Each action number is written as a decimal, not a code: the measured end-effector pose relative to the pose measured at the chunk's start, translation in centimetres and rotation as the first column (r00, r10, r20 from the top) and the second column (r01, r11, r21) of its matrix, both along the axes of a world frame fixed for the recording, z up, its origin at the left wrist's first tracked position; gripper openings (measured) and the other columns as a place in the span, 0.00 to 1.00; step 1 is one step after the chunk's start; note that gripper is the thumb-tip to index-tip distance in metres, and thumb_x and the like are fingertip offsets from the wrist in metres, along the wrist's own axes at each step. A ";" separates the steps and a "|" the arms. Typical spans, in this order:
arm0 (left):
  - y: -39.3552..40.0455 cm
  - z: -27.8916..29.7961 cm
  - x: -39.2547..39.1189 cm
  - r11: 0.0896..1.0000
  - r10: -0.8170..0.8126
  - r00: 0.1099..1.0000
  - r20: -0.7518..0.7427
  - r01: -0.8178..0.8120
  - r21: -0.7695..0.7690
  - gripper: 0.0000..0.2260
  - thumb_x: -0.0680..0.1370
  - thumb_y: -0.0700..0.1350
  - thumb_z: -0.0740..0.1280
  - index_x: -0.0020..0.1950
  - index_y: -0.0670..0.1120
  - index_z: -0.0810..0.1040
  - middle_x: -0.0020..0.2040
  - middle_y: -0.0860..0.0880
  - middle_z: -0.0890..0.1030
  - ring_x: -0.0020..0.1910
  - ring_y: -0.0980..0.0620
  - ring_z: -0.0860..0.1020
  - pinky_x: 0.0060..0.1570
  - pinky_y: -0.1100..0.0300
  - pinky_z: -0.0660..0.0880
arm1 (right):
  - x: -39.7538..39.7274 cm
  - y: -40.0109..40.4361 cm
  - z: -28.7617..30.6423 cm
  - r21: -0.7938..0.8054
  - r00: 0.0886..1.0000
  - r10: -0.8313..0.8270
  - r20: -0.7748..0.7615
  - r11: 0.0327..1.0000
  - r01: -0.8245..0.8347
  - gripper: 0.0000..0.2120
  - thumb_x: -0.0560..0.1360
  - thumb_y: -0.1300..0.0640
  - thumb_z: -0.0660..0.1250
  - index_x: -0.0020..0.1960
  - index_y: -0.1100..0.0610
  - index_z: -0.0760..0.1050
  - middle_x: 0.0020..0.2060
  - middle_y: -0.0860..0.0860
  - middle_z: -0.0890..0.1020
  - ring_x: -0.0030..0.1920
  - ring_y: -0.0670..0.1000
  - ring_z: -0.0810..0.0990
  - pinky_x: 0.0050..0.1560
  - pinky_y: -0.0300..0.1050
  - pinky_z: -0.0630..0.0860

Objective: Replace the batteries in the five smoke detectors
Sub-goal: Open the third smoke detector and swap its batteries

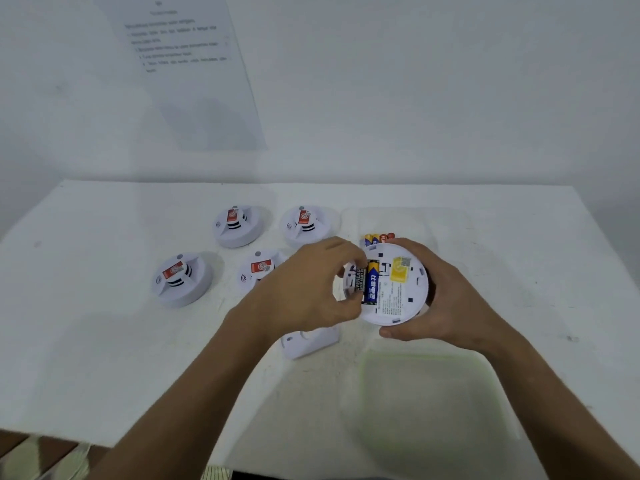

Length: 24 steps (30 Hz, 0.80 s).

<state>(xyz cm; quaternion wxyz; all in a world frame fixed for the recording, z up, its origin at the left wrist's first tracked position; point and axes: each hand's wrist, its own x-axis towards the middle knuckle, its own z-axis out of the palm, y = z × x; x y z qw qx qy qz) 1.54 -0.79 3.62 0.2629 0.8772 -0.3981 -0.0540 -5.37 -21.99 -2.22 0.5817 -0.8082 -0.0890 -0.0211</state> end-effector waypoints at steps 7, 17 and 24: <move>-2.1 0.0 1.1 0.985 -0.071 0.997 0.023 0.067 0.156 0.14 0.69 0.51 0.74 0.52 0.49 0.78 0.48 0.55 0.78 0.46 0.57 0.74 0.43 0.68 0.72 | -0.2 -0.8 0.0 -0.013 0.999 -0.039 -0.024 0.999 0.039 0.50 0.55 0.60 0.84 0.73 0.49 0.67 0.63 0.39 0.79 0.64 0.43 0.78 0.59 0.34 0.76; -3.4 -0.1 1.6 0.950 -0.201 0.965 0.166 0.150 0.275 0.20 0.76 0.52 0.67 0.66 0.48 0.71 0.56 0.51 0.79 0.46 0.52 0.77 0.38 0.64 0.71 | 0.0 -2.5 0.5 0.040 0.998 -0.046 -0.039 0.998 0.047 0.46 0.57 0.69 0.83 0.70 0.51 0.69 0.61 0.42 0.80 0.63 0.49 0.79 0.56 0.39 0.78; -3.5 -2.6 1.9 0.975 -0.191 0.946 0.260 0.213 -0.060 0.16 0.74 0.48 0.64 0.56 0.41 0.81 0.53 0.44 0.82 0.47 0.50 0.81 0.41 0.56 0.80 | 0.2 -3.4 -0.2 0.047 0.987 -0.163 -0.010 0.985 0.163 0.44 0.57 0.69 0.83 0.69 0.56 0.70 0.60 0.45 0.81 0.62 0.49 0.80 0.56 0.36 0.77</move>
